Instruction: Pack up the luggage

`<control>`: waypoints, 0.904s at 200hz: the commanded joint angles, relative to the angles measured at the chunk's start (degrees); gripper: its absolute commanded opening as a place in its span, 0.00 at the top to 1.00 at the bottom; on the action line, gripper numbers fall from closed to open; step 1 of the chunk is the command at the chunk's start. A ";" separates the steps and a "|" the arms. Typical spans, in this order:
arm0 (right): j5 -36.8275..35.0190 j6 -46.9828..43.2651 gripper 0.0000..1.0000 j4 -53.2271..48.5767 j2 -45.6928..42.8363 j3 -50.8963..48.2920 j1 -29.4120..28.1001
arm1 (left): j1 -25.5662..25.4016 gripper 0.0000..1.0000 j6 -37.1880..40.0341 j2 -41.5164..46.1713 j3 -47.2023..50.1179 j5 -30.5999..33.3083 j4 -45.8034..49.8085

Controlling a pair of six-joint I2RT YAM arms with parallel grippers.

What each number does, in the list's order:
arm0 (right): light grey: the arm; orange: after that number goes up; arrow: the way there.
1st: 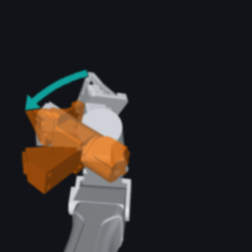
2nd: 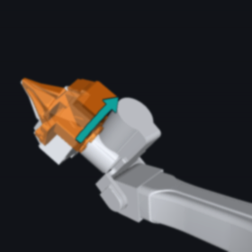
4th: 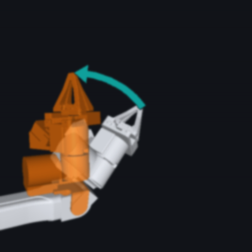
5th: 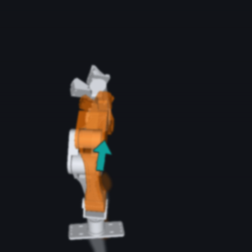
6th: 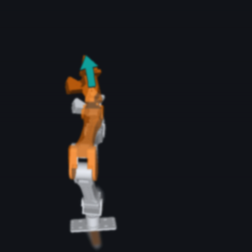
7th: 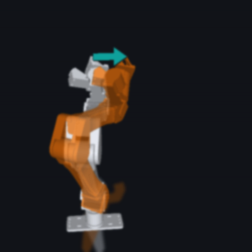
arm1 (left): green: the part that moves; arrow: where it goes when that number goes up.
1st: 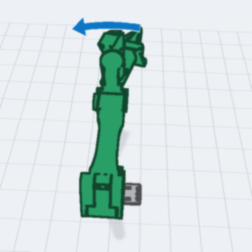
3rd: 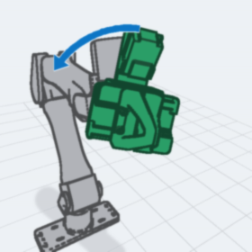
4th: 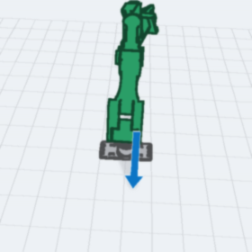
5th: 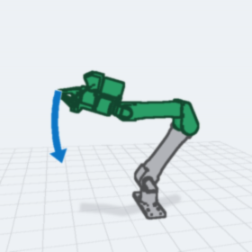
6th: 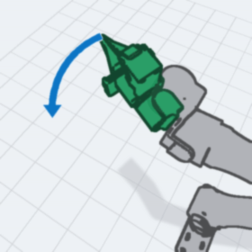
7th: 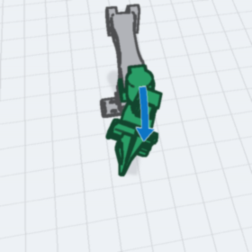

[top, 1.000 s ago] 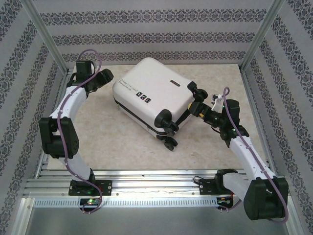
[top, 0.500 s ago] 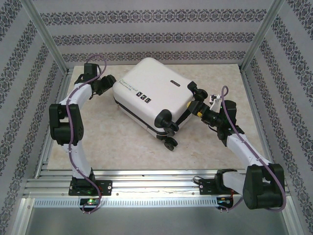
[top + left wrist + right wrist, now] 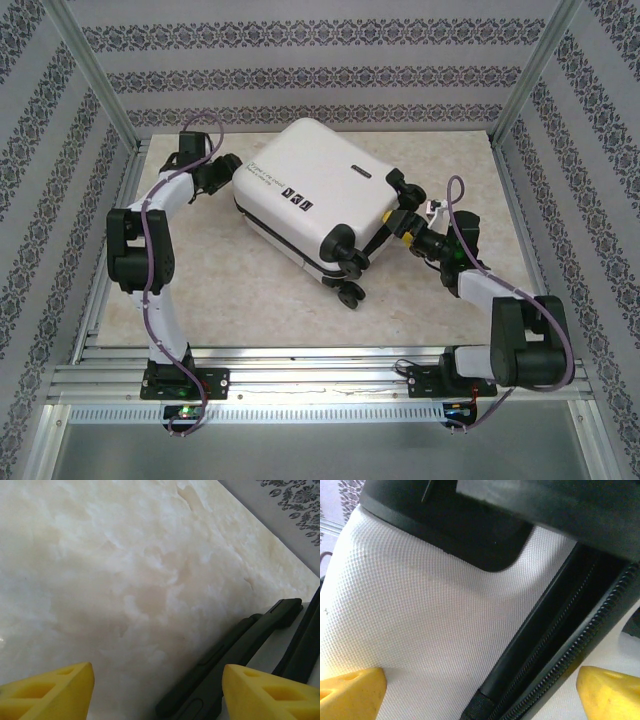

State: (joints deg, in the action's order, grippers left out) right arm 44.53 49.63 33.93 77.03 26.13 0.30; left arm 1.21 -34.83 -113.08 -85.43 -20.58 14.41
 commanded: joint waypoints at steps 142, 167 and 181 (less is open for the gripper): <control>12.11 -0.44 0.02 10.35 25.90 27.78 -22.07 | -4.78 0.30 -13.65 51.01 51.65 6.31 -8.23; 12.43 -0.23 0.02 9.88 28.96 32.05 -25.62 | -5.16 0.29 -15.46 61.16 55.47 8.04 -3.97; 12.46 -0.62 0.02 9.17 29.82 33.94 -26.20 | -5.26 0.29 -15.50 64.92 55.56 9.06 -1.34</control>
State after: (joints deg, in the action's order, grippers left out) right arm 40.51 54.15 40.29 106.21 55.86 -13.17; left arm 2.96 -50.59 -53.63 -29.58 4.67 11.42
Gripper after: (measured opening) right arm 0.977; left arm 0.708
